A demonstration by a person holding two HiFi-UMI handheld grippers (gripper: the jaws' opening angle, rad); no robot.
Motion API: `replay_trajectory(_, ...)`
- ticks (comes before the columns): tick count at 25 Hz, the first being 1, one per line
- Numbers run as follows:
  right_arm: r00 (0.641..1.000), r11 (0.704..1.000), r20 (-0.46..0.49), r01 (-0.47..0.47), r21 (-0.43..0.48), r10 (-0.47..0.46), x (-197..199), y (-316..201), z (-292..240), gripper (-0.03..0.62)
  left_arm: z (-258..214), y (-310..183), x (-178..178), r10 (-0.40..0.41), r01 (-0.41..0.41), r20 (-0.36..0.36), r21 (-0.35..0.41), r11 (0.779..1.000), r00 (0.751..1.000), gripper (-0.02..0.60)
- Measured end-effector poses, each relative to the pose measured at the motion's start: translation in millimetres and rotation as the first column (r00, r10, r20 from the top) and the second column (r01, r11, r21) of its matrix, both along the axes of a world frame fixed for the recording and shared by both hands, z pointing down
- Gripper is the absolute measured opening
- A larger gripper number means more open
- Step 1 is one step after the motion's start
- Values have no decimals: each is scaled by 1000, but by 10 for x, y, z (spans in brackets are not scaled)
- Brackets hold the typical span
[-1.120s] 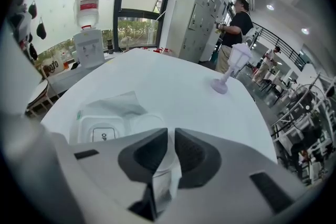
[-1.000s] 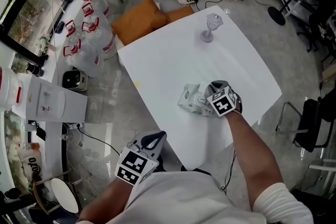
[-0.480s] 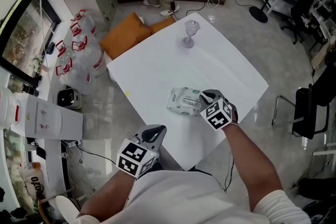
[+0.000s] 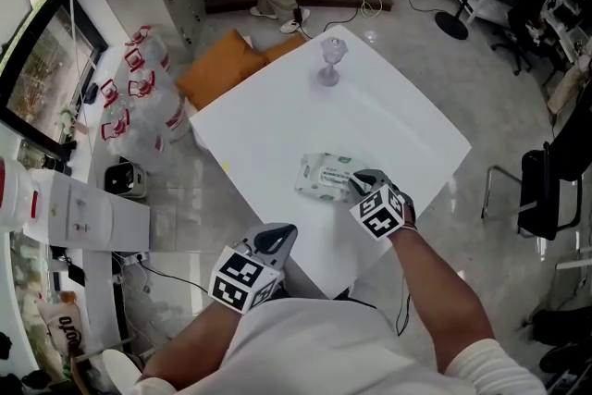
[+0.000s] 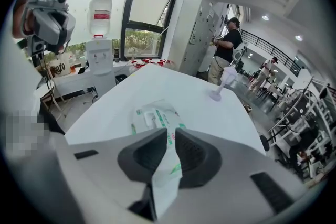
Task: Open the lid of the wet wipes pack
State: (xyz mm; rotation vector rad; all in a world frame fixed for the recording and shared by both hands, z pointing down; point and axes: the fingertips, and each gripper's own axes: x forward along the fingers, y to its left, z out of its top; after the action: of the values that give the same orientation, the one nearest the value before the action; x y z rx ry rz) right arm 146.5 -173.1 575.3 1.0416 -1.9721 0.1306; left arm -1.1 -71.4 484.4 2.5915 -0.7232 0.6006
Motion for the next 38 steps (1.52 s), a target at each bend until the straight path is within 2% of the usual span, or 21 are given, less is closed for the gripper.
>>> replay_trajectory(11,1000,1000,-21,10,-23,-11,-31,54,181,57,-16,5,-70,-20,20,2,2,1000,1000,0)
replay_trajectory(19,995,998,-91,39,-40,-43,12,2,374,55,31,3,-139,-34,34,17,-11,999,999,0)
replay_trajectory(29,996,1000,-83,-11,17,13,199,-440,261,37,100,-85,-217,-75,76,23,-27,997,997,0)
replay_trajectory(38,996,997,-68,-54,-54,50,338,-812,542,67,236,-102,-334,-112,115,47,-68,991,993,0)
